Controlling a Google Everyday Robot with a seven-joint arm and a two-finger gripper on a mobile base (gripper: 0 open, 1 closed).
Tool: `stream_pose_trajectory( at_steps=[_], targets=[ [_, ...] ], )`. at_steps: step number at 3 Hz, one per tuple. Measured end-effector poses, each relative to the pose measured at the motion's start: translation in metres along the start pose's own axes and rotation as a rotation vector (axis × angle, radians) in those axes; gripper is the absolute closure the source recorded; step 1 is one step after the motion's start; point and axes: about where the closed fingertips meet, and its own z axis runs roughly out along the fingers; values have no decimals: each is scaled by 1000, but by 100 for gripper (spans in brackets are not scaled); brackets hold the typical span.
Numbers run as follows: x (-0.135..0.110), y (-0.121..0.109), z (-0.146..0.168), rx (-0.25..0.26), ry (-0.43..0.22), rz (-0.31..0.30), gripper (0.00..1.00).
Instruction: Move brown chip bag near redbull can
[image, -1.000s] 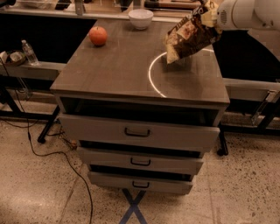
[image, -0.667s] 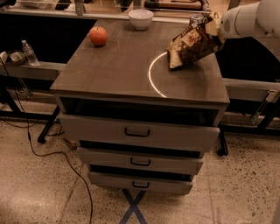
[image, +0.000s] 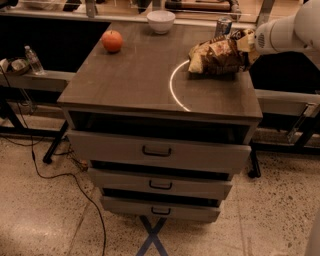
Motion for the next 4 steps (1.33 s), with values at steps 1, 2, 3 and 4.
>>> stream_pose_trajectory(
  at_steps=[1, 2, 3, 4],
  targets=[
    [12, -8, -2, 11, 38, -1, 59],
    [19, -12, -4, 14, 66, -10, 36],
    [15, -17, -8, 16, 92, -45, 12],
    [16, -15, -6, 4, 95, -45, 0]
  ],
)
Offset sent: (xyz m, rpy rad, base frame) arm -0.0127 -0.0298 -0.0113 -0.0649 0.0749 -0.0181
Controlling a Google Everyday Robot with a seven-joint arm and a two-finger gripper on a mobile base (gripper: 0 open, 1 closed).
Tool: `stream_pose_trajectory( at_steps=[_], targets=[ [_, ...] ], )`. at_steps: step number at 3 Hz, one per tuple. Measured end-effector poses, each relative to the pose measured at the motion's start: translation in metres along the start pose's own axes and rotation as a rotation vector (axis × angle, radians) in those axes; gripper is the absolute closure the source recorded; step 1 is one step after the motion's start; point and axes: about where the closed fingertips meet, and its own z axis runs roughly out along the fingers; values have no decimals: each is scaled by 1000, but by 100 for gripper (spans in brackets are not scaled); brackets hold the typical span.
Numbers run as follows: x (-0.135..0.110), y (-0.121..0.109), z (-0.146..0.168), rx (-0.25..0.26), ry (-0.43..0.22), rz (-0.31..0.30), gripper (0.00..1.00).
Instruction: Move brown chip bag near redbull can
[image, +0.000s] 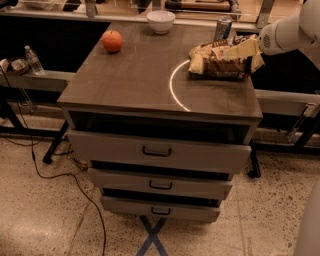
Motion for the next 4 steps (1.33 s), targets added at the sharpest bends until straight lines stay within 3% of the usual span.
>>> stream_pose_trajectory(
  at_steps=[1, 2, 3, 4],
  targets=[
    [6, -7, -1, -20, -13, 28, 0],
    [-11, -67, -47, 46, -126, 96, 0],
    [-31, -131, -122, 131, -301, 168, 0],
    [-33, -131, -122, 132, -303, 165, 0]
  ],
)
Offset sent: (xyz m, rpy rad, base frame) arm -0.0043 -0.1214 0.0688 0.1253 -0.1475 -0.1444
